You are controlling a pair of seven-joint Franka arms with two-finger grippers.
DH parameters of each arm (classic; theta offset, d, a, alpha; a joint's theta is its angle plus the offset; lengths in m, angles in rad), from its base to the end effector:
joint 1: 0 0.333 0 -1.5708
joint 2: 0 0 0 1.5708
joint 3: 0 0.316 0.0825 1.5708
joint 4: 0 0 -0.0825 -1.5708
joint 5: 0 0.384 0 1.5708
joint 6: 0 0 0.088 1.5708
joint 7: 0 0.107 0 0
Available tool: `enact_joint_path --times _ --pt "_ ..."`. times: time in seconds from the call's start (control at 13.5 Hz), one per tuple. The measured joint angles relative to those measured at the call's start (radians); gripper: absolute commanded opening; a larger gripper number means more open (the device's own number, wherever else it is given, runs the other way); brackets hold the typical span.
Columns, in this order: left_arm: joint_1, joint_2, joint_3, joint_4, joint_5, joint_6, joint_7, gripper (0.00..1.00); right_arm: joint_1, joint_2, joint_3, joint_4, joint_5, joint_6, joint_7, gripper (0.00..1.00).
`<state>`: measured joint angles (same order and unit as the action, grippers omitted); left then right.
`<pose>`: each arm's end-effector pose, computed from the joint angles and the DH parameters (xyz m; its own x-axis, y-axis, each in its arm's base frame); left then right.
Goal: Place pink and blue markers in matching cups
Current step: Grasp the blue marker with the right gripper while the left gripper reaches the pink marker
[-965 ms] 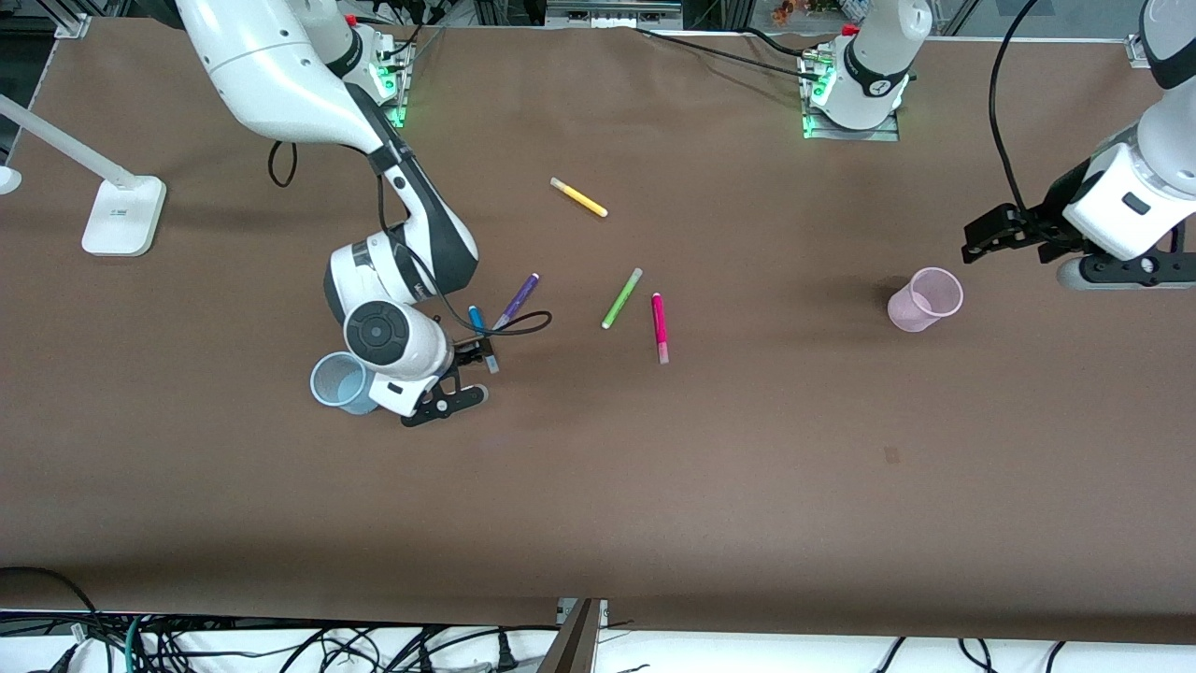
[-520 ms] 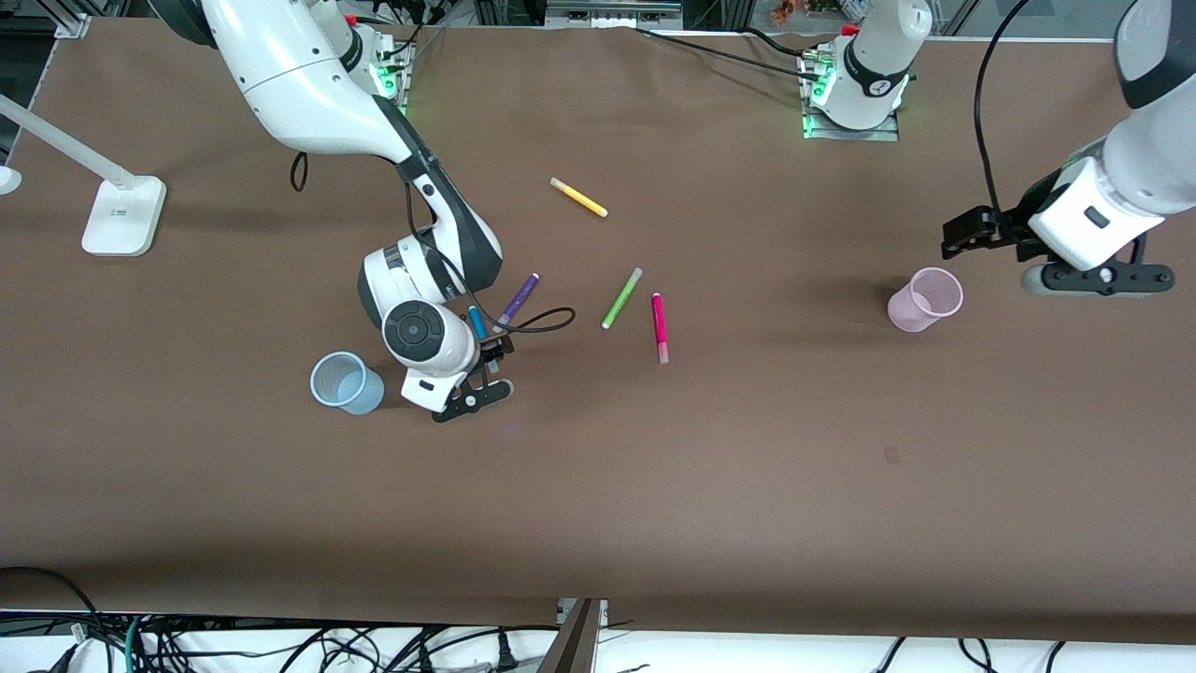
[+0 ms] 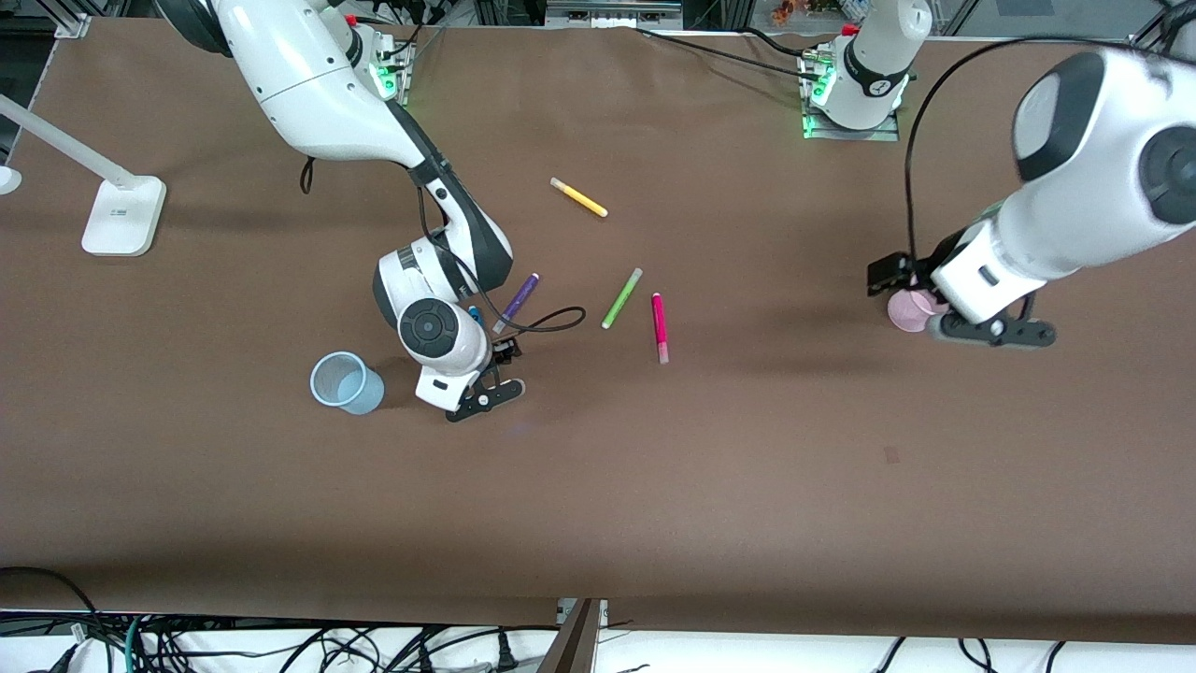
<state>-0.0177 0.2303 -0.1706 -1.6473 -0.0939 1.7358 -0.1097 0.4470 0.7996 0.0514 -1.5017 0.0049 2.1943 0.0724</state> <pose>0.6042 -0.1157 0.4687 0.9863 -0.0629 -0.1525 -0.0460 -0.9926 0.1120 0.6185 0.3306 0.1841 0.9112 0.3973 -0.1088 0.3961 -0.9176 -0.0327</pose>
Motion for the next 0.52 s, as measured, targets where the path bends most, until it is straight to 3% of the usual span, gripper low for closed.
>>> enact_joint_path --times 0.15,0.37,0.52 --pt "-0.021 0.051 -0.011 0.000 0.000 0.042 -0.031 1.00 0.001 0.000 0.000 0.000 0.000 0.000 0.000 0.30" --pt "-0.105 0.118 -0.015 -0.001 0.000 0.111 -0.163 1.00 0.004 0.000 0.000 0.000 0.000 0.003 0.000 0.00" --pt "-0.155 0.167 -0.015 -0.001 0.000 0.163 -0.226 1.00 0.005 -0.001 0.000 0.000 0.000 0.005 0.000 0.00"
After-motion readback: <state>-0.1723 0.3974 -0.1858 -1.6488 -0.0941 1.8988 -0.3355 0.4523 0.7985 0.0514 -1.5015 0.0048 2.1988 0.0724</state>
